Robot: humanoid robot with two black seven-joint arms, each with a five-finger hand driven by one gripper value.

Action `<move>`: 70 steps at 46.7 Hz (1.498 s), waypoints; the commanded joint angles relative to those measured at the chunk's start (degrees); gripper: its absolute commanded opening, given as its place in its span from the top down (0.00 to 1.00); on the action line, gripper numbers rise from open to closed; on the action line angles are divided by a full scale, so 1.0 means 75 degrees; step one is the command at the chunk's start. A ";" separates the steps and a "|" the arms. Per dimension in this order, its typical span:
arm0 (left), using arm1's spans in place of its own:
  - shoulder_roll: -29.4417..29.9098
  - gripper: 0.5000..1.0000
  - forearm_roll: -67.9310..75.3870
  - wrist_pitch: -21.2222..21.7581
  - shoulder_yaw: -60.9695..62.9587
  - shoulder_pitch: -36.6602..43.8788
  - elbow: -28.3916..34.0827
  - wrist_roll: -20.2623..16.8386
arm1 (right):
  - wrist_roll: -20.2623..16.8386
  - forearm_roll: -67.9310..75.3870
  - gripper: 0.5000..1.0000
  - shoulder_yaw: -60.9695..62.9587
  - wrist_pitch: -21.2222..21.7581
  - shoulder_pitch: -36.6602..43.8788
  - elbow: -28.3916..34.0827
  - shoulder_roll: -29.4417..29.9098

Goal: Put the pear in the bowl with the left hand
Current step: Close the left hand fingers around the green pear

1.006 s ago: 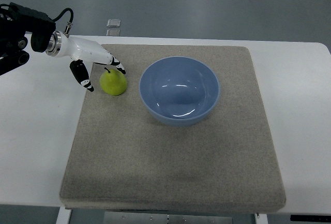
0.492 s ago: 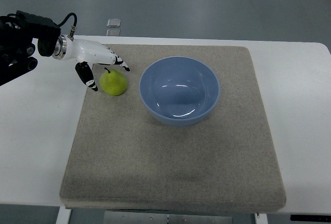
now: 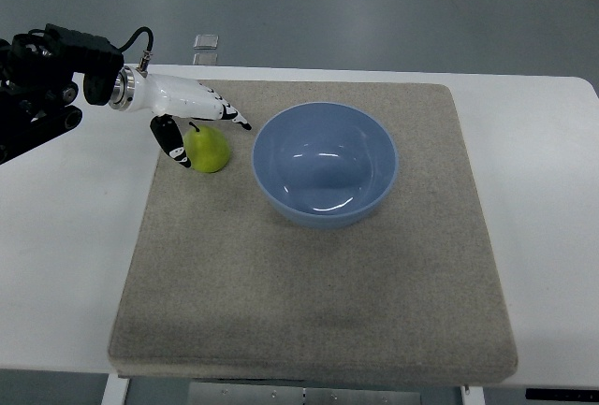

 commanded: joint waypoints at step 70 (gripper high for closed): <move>-0.0152 0.52 0.0219 0.0170 0.0137 0.0330 0.0275 0.0042 | 0.0001 0.0000 0.15 0.0000 0.0000 0.0000 0.0002 0.0000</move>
